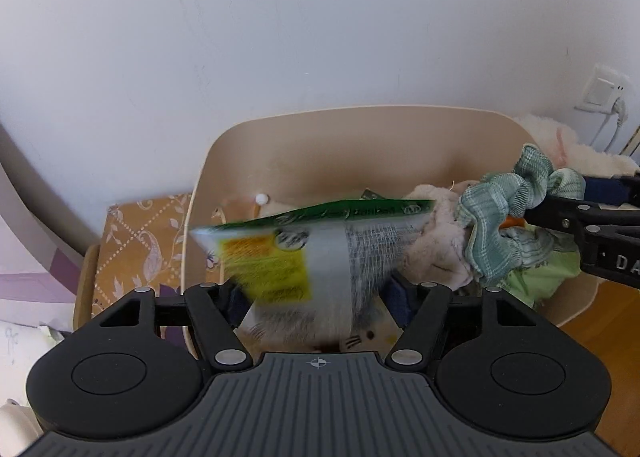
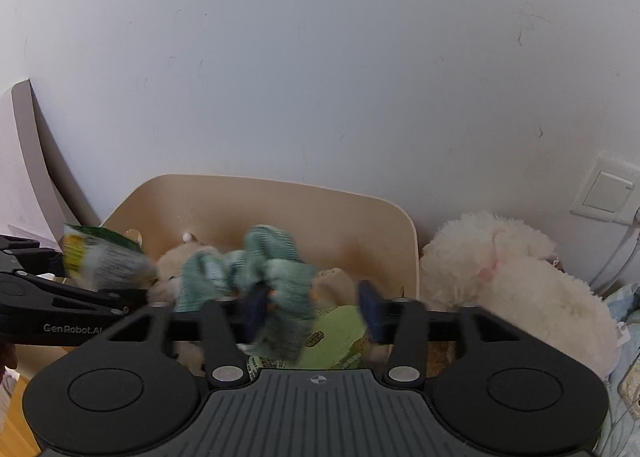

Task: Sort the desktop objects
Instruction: 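Carry the snack bag and scrunchie over the basket and open both tools, then withdraw both tools from the basket back over the table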

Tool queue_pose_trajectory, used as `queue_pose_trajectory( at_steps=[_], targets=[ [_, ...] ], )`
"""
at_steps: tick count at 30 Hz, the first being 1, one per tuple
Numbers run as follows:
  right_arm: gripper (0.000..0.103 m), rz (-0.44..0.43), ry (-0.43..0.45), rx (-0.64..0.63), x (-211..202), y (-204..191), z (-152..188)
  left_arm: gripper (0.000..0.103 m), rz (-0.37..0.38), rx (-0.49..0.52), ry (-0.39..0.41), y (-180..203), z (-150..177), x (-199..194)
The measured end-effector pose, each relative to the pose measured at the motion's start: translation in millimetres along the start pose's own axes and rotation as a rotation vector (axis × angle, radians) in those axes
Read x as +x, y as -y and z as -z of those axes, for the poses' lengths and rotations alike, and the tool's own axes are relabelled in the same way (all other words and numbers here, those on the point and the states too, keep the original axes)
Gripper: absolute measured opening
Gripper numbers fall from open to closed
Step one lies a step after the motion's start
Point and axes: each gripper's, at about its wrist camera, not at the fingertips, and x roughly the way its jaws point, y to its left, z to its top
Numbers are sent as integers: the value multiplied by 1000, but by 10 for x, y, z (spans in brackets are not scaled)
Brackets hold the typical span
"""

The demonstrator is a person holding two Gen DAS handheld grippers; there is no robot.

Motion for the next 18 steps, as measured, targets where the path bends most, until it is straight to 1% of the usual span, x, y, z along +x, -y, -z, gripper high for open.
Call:
queue_pose_trajectory(
  at_steps=[2,3,4,7,13,18],
  targets=[
    [67,-6,2,10,-20,1,-1,67,-4,2,13,-28,58,-57],
    [70,-8,1,11,-36,-3,-4,67,-6,-1,18,-59,73,-86],
    [76,-8,1,11,-53,-8,-7,67,-6,-10,21,-90,74,-98],
    [86,-13,9,9,-79,-3,13,68,-4,-24,31,-135,66,-171],
    [97,-18,51,-6,-249,-23,48,69,-12,-15,66,-236,122,-371],
    [102,-31,58,23,-473,-40,125,70,-4,-38,105,-325,259,-562]
  ],
)
